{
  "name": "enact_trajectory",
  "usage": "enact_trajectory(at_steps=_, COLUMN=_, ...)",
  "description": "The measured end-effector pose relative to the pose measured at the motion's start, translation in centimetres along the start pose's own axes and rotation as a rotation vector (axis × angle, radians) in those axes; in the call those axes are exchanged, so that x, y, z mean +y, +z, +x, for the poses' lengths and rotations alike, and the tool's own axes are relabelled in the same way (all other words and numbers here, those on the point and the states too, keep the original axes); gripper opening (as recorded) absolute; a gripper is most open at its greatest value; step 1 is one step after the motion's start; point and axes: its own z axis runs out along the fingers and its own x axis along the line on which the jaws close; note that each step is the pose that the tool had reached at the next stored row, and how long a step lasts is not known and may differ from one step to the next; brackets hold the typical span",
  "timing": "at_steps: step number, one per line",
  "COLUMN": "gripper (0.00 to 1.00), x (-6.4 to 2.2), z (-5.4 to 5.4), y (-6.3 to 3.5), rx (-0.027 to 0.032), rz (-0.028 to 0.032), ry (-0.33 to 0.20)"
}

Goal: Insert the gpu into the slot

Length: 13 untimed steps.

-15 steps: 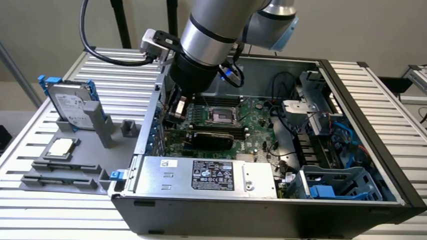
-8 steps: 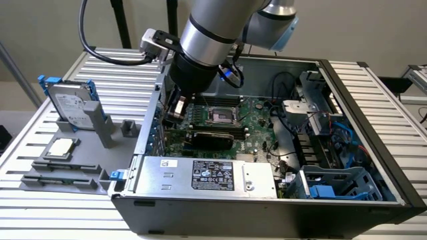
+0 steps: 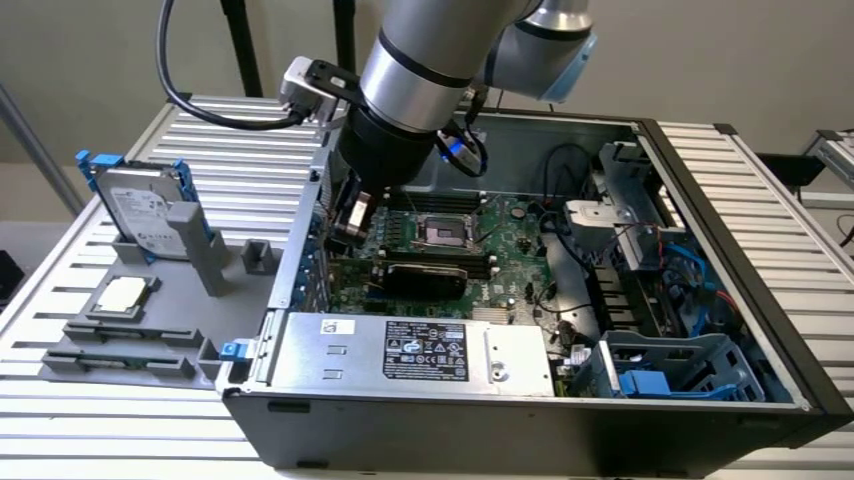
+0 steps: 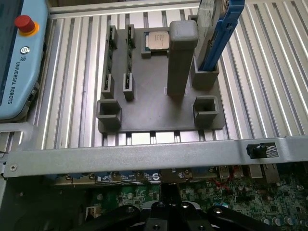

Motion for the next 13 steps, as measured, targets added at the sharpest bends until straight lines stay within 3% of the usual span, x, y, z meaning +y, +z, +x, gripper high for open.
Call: enact_trajectory(at_steps=13, gripper=0.11, x=0.09, z=-0.05, y=-0.20, rx=-0.0020, rz=-0.0002, ry=0.005)
